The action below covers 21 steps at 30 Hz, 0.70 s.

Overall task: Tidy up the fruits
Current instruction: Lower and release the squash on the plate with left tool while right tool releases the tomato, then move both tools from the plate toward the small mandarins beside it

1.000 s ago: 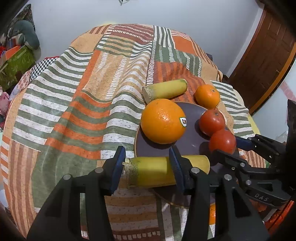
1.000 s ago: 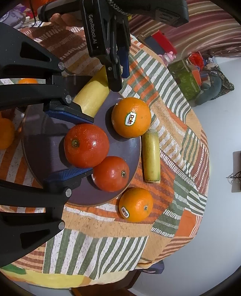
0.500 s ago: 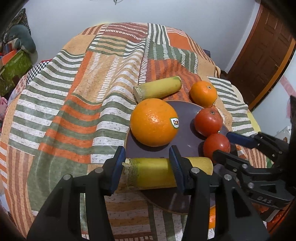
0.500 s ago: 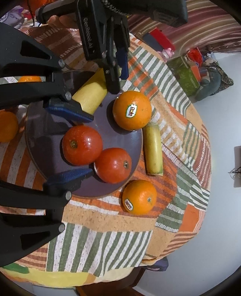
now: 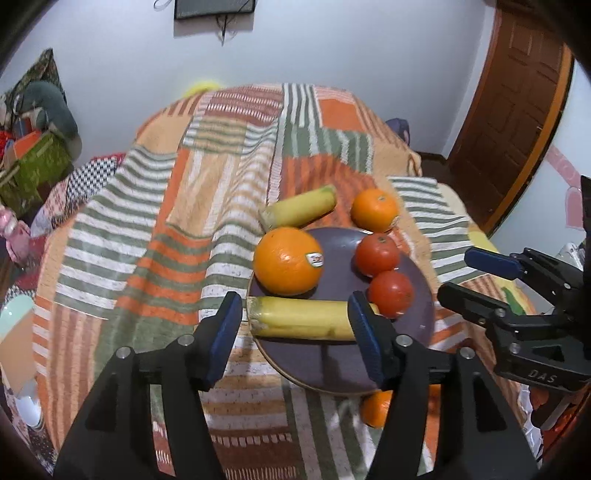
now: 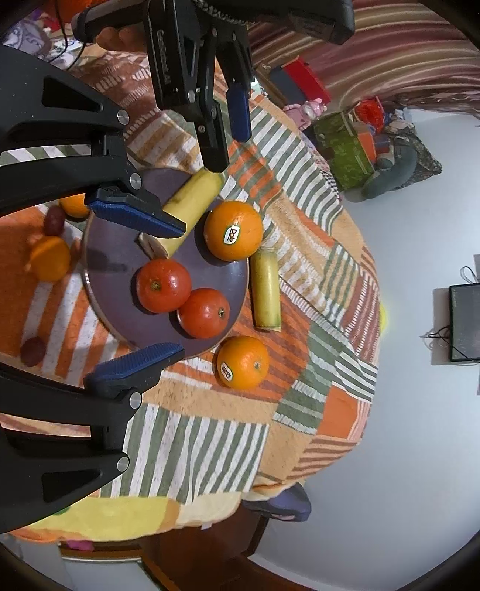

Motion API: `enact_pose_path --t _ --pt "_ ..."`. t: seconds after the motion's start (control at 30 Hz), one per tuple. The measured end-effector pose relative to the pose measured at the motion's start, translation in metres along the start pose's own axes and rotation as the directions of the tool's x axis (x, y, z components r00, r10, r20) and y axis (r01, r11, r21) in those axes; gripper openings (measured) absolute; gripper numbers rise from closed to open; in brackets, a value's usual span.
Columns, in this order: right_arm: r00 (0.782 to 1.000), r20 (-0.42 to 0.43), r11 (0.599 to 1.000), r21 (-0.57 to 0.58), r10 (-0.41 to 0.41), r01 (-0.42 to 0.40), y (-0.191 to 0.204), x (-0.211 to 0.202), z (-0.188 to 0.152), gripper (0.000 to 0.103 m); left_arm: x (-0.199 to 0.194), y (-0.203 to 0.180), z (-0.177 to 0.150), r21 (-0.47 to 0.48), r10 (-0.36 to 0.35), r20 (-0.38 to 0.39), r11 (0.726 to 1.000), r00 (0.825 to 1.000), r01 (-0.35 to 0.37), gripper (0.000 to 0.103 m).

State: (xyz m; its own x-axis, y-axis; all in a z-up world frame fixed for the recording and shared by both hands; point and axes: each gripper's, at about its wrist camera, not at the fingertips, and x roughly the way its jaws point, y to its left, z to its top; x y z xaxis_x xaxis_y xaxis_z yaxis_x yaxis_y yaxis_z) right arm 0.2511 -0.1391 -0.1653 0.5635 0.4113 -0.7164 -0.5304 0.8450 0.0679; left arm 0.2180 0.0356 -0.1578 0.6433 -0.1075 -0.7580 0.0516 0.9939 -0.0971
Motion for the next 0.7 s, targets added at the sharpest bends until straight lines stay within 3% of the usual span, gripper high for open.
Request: enact_pose_path --t 0.33,0.7 --pt "0.997 0.064 0.999 -0.018 -0.041 0.042 0.007 -0.043 -0.011 0.061 -0.047 -0.026 -0.014 0.057 0.003 0.068 0.998 0.998 -0.007 0.071" --pt "0.996 0.068 0.998 -0.021 -0.058 0.060 0.010 -0.062 -0.033 0.061 -0.056 -0.034 -0.039 0.040 -0.009 0.031 0.999 0.999 0.008 0.078"
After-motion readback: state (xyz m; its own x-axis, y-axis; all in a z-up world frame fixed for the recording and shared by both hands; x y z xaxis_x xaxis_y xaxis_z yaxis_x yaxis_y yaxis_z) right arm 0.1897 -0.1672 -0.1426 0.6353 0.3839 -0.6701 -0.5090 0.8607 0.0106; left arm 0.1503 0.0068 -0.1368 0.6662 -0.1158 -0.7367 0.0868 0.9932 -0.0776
